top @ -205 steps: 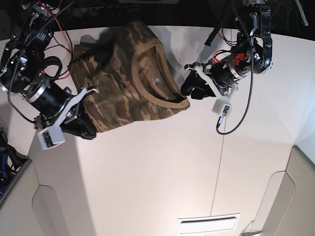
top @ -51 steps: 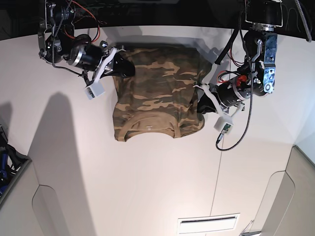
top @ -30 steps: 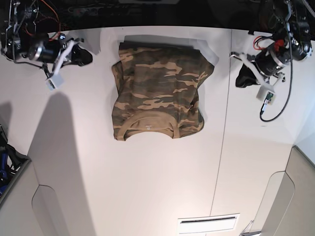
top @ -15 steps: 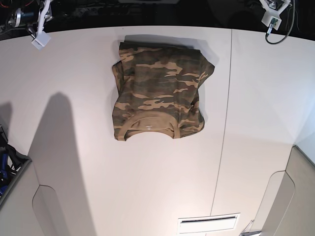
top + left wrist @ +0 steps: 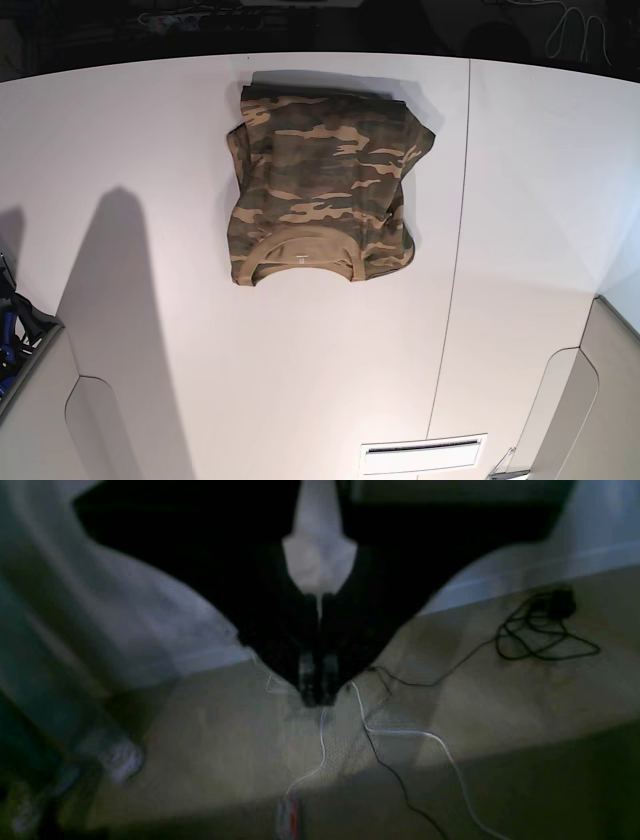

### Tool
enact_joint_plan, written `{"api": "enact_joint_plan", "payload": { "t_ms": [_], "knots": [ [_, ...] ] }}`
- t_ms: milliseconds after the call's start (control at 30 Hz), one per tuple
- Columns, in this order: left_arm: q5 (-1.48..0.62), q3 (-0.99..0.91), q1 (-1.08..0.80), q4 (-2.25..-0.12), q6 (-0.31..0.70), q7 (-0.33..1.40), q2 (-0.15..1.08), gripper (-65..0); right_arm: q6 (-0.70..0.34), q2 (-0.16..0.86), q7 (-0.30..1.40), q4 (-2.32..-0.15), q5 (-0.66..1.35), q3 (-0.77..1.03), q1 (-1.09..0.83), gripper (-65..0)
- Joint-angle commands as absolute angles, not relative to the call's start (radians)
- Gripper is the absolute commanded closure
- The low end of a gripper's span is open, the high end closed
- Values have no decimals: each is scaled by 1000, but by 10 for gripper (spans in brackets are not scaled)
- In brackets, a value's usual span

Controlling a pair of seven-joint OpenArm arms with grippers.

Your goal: Fold the T-shirt properly

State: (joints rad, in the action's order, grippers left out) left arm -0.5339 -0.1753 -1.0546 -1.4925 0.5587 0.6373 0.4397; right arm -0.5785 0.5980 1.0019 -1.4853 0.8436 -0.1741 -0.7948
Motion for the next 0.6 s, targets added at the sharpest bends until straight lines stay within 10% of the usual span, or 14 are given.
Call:
{"api": "enact_joint_plan", "payload": {
  "t_ms": [0, 567],
  "knots": [
    [-530, -149, -1040, -1476, 563, 628, 446, 0, -583, 611, 973, -1466, 822, -201, -796, 0],
    [-427, 139, -596, -994, 385, 602, 257, 0, -571, 436, 901, -891, 604, -305, -391, 0]
  ]
}}
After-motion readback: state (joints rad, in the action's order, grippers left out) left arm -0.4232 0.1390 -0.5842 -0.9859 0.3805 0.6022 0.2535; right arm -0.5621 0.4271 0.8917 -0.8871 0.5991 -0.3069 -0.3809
